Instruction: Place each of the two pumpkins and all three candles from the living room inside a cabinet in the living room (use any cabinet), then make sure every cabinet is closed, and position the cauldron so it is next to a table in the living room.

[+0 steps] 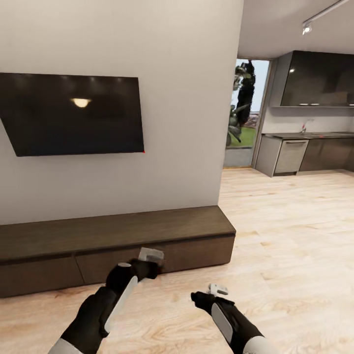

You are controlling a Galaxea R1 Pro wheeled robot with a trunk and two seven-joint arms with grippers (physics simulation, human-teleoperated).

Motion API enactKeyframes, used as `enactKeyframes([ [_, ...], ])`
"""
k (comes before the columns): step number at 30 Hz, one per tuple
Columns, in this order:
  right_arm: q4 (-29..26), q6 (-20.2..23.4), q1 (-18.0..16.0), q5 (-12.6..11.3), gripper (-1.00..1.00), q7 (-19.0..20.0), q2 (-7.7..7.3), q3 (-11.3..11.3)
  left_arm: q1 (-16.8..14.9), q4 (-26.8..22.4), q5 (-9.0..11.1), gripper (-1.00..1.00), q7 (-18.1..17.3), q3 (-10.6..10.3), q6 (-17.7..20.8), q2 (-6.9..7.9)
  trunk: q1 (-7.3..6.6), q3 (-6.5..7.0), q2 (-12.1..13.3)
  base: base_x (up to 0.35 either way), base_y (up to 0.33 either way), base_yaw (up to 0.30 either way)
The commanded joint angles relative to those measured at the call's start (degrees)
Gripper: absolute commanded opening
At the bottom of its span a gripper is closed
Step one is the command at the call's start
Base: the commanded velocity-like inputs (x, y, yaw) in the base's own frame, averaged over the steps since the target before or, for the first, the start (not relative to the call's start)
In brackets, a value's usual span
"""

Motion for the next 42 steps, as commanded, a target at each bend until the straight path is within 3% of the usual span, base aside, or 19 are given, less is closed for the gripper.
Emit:
enactKeyframes([
  [1,-0.13,-0.44,0.03,-0.69,1.0,-0.52,-0.48,-1.37,0.01,-5.41,0.78,1.0,1.05,3.52,4.75,0.43,0.0,-0.07,-0.02,0.0,0.0,0.0],
  [3,-0.13,-0.85,0.09,-0.69,1.0,-0.35,-0.75,-3.13,0.03,-8.99,0.82,1.0,1.36,7.46,8.2,0.7,0.0,-0.07,-0.02,0.0,0.0,0.0],
  [4,-0.15,-1.11,0.16,-0.73,1.0,-0.14,-0.99,-4.8,0.05,-11.54,0.85,1.0,1.55,11.02,10.6,0.88,0.0,-0.07,-0.02,0.0,0.0,0.0],
  [6,-0.22,-1.27,0.26,-0.75,1.0,0.48,-1.22,-6.39,0.05,-13.37,0.87,1.0,1.68,13.61,12.12,0.99,0.0,-0.07,-0.02,0.0,0.0,0.0],
  [8,-0.33,-1.42,0.39,-0.79,1.0,3.57,-1.79,-8.95,0.06,-14.96,0.77,1.0,1.79,15.85,13.37,1.05,0.0,-0.07,-0.02,0.0,0.0,0.0],
  [9,-0.29,-1.44,0.45,-0.82,1.0,7.73,-2.5,-10.99,0.06,-15.59,0.67,1.0,1.83,16.75,13.88,1.1,0.0,-0.07,-0.02,0.0,0.0,0.0],
  [11,-0.18,-1.24,0.48,-0.79,1.0,13.33,-3.27,-13.35,0.06,-15.99,0.6,1.0,1.84,17.39,14.17,1.15,0.0,-0.07,-0.02,0.0,0.0,0.0],
  [12,0.01,-0.98,0.51,-0.76,1.0,19.72,-4.09,-15.76,0.07,-16.25,0.55,1.0,1.83,17.79,14.31,1.2,0.0,-0.07,-0.02,0.0,0.0,0.0],
  [14,0.67,-0.88,0.53,-0.7,1.0,28.06,-4.91,-18.87,0.07,-16.68,0.5,1.0,1.83,18.06,14.52,1.23,0.0,-0.07,-0.02,0.0,0.0,0.0],
  [17,2.59,-1.16,0.52,-0.73,1.0,32.29,-5.2,-22.16,0.07,-17.73,0.48,1.0,1.82,18.1,14.64,1.22,0.0,-0.07,-0.02,0.0,0.0,0.0],
  [19,4.08,-1.05,0.45,-0.83,1.0,32.66,-5.11,-24.16,0.07,-18.32,0.47,1.0,1.83,18.13,14.61,1.2,0.0,-0.07,-0.02,0.0,0.0,0.0],
  [22,5.09,-0.35,0.35,-1.56,1.0,33.25,-5.13,-25.36,0.07,-18.61,0.46,1.0,1.82,18.38,14.53,1.19,0.0,-0.07,-0.02,0.0,0.0,0.0],
  [25,9.66,1.59,0.31,-6.03,1.0,37.79,-5.43,-26.9,0.1,-19.76,0.6,1.0,1.45,18.44,14.6,1.22,0.0,-0.07,-0.02,0.0,0.0,0.0],
  [27,11.77,2.0,0.3,-7.43,1.0,41.15,-5.49,-27.26,0.14,-20.12,0.79,1.0,0.53,18.46,14.99,1.25,0.0,-0.07,-0.02,0.0,0.0,0.0],
  [31,13.37,2.63,0.29,-8.96,1.0,44.02,-5.62,-28.05,0.21,-20.37,0.94,1.0,-4.66,18.58,15.94,1.33,0.0,-0.07,-0.02,0.0,0.0,0.0],
  [33,13.85,2.67,0.29,-9.52,1.0,44.79,-5.65,-28.48,0.23,-20.44,0.93,1.0,-9.25,18.68,15.94,1.49,0.0,-0.07,-0.02,0.0,0.0,0.0],
  [36,14.07,2.62,0.29,-9.85,1.0,45.22,-5.61,-28.74,0.24,-20.47,0.91,1.0,-11.38,18.53,15.94,1.59,0.0,-0.07,-0.02,0.0,0.0,0.0],
  [42,14.21,2.84,0.31,-12.87,1.0,45.51,-5.77,-29.05,0.24,-20.49,0.9,1.0,-12.9,18.46,15.94,1.62,0.0,-0.07,-0.02,0.0,0.0,0.0],
])
